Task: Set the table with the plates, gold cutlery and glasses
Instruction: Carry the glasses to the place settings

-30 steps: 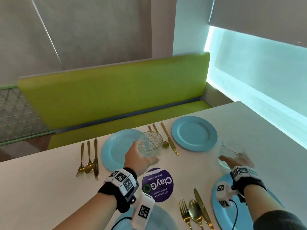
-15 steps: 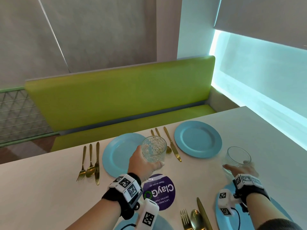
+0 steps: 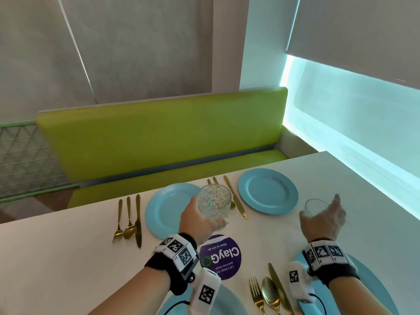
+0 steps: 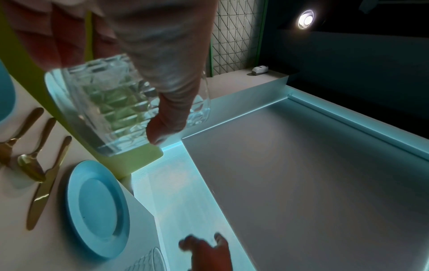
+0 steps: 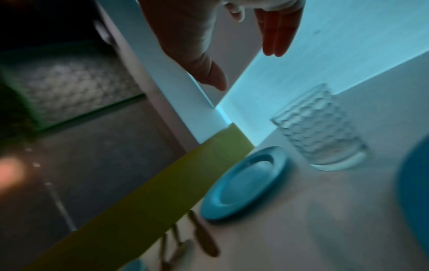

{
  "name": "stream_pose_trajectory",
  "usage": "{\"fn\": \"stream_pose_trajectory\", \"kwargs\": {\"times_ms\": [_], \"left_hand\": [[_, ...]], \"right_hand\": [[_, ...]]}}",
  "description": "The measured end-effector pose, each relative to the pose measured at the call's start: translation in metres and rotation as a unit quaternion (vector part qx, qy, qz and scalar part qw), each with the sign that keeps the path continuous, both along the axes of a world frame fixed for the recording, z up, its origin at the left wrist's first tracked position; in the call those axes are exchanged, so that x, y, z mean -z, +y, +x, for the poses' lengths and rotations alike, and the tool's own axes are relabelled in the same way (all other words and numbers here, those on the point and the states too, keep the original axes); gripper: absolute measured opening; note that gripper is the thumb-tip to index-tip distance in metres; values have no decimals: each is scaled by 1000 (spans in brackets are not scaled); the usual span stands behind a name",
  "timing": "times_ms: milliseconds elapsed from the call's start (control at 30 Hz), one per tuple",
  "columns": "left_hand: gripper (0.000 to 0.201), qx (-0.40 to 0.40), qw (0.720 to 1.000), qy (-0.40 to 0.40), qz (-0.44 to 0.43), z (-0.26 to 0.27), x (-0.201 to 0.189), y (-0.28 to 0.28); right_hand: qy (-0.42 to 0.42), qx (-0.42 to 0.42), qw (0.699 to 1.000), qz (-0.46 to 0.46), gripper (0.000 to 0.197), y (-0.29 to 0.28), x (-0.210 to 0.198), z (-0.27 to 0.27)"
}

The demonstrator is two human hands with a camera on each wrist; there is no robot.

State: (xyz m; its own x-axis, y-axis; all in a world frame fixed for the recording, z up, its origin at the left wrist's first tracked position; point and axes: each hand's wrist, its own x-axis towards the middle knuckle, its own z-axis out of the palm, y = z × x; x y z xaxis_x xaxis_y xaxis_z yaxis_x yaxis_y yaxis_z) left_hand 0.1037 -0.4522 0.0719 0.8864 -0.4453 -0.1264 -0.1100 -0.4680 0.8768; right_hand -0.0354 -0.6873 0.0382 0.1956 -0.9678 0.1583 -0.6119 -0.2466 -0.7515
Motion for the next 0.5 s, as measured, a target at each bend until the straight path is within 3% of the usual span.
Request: {"fn": "stream_pose_trajectory", "kwargs": {"times_ms": [67, 167, 300, 400, 500], "left_hand": [[69, -2, 1000, 1, -9, -1, -5, 3], [67, 2, 1000, 3, -14, -4, -9, 8], [62, 17, 1000, 8, -24, -9, -12, 10], [67, 38, 999, 18, -32, -13, -13, 11], [72, 59, 998, 20, -19, -15, -14, 15]], "right_hand": [[-32, -61, 998, -12, 83, 19, -19, 10], [-79, -191, 976, 65, 81, 46, -39, 27], [-85, -359, 896, 247, 85, 81, -51, 43], [-45, -430, 860, 271, 95, 99, -52, 53], [-62, -454, 839, 293, 99, 109, -49, 56]]}}
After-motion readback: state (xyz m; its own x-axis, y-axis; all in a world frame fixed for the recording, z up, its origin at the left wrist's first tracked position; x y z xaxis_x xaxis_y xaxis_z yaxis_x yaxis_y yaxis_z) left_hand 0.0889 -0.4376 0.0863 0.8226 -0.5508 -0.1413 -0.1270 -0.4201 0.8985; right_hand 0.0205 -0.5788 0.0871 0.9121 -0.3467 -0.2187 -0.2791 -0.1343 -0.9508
